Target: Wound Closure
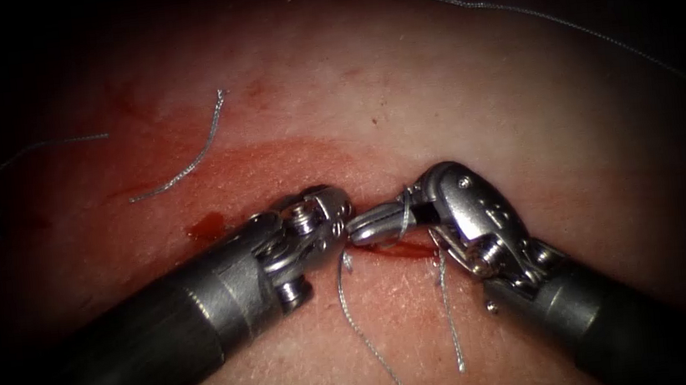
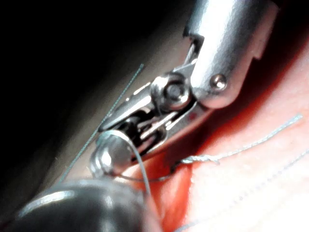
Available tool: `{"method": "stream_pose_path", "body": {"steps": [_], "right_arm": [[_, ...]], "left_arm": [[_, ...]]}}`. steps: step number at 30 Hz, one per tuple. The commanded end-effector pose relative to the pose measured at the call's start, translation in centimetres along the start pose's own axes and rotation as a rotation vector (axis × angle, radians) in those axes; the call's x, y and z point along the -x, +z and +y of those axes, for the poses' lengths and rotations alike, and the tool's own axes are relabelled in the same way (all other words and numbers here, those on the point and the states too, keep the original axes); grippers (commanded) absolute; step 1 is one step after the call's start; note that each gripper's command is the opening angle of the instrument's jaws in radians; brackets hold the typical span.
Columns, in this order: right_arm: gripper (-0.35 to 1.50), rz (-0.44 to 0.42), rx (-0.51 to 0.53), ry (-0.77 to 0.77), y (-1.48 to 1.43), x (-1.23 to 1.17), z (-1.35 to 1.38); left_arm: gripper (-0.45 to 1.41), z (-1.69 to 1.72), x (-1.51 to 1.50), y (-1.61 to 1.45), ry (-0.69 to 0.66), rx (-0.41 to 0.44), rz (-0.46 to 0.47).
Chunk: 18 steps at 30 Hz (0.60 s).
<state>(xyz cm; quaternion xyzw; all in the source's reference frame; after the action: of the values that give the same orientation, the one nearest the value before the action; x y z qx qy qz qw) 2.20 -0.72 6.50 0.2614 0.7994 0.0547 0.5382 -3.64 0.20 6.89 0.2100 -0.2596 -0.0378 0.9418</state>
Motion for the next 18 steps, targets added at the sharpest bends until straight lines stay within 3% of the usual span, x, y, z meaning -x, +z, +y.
{"method": "stream_pose_path", "body": {"steps": [1, 3, 4, 6, 9, 13, 15, 18], "right_arm": [[-0.35, -0.045, -0.035, -0.010, 0.05, -0.19, 0.12], [-0.35, -0.148, -0.096, -0.011, 0.09, -0.26, 0.09], [-0.35, -0.246, -0.149, -0.003, 0.13, -0.33, 0.05], [-0.35, -0.267, -0.157, -0.005, 0.13, -0.35, 0.03], [-0.35, -0.382, -0.214, 0.001, 0.15, -0.44, -0.07], [-0.35, -0.462, -0.249, 0.001, 0.18, -0.44, -0.18], [-0.35, -0.569, -0.281, -0.002, 0.16, -0.43, -0.20], [-0.35, -0.601, -0.288, -0.003, 0.15, -0.44, -0.20]], "left_arm": [[-0.45, 0.09, 0.11, -0.08, -0.004, 0.015, -0.006], [-0.45, 0.11, 0.15, -0.11, -0.016, 0.028, -0.013], [-0.45, 0.12, 0.18, -0.12, -0.030, 0.037, -0.021], [-0.45, 0.12, 0.19, -0.13, -0.026, 0.036, -0.025], [-0.45, 0.13, 0.23, -0.16, -0.037, 0.050, -0.032], [-0.45, 0.11, 0.26, -0.19, -0.057, 0.050, -0.041], [-0.45, 0.07, 0.30, -0.22, -0.065, 0.051, -0.039], [-0.45, 0.05, 0.32, -0.24, -0.064, 0.050, -0.040]]}}
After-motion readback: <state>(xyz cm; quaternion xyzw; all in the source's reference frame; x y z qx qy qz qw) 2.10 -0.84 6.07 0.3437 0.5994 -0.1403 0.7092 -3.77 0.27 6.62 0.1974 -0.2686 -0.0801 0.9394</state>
